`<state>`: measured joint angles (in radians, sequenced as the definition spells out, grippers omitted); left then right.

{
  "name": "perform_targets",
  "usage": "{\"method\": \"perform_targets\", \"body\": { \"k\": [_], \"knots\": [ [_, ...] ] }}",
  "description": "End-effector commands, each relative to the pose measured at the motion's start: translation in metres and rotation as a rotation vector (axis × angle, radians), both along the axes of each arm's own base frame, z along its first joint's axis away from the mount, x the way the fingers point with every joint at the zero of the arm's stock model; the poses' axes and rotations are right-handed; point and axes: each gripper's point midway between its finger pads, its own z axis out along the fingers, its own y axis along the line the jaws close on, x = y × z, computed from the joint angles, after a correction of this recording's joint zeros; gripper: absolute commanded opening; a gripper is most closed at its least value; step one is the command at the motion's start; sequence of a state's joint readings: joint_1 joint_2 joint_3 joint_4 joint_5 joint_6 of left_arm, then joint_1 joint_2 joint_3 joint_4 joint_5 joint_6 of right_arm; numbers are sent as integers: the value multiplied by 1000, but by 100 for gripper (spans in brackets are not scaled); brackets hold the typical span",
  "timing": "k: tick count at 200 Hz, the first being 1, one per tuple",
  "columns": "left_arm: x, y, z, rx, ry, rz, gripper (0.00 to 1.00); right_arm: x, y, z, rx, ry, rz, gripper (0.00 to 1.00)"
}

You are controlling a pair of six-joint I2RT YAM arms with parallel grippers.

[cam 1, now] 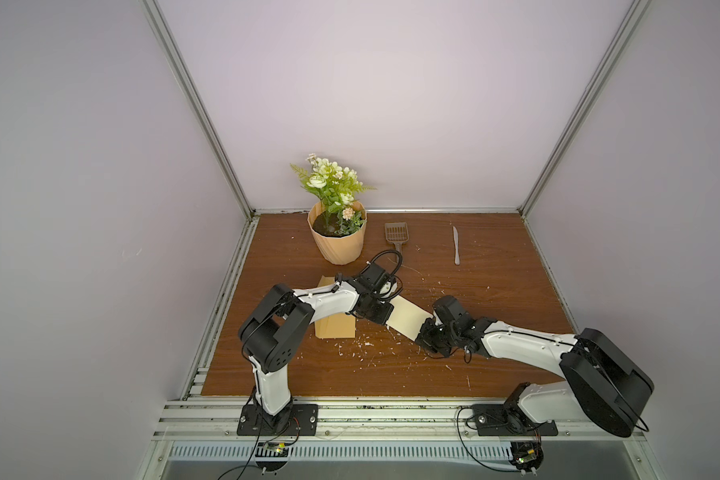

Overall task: Fold the letter paper in half and place it into the envelope
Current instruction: Fold the letter paper at the center of the board.

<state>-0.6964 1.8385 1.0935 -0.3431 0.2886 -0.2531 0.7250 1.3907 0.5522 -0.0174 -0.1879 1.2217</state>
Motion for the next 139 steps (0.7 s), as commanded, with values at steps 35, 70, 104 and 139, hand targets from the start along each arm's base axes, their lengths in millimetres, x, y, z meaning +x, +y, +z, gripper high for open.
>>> {"method": "perform_targets", "body": {
  "k": [35,70,104,139],
  "knots": [
    [1,-13,36,49,32,-66,1,0,-20,-18,-131,41,47,0],
    [40,-55,97,-83,-83,-96,1,14,-24,-8,-163,12,125,0],
    [75,-82,79,-77,-116,-108,1,32,-29,8,-177,-27,188,0],
    [76,-105,37,-110,-79,-118,0,39,-24,18,-146,-42,244,0]
  ]
}}
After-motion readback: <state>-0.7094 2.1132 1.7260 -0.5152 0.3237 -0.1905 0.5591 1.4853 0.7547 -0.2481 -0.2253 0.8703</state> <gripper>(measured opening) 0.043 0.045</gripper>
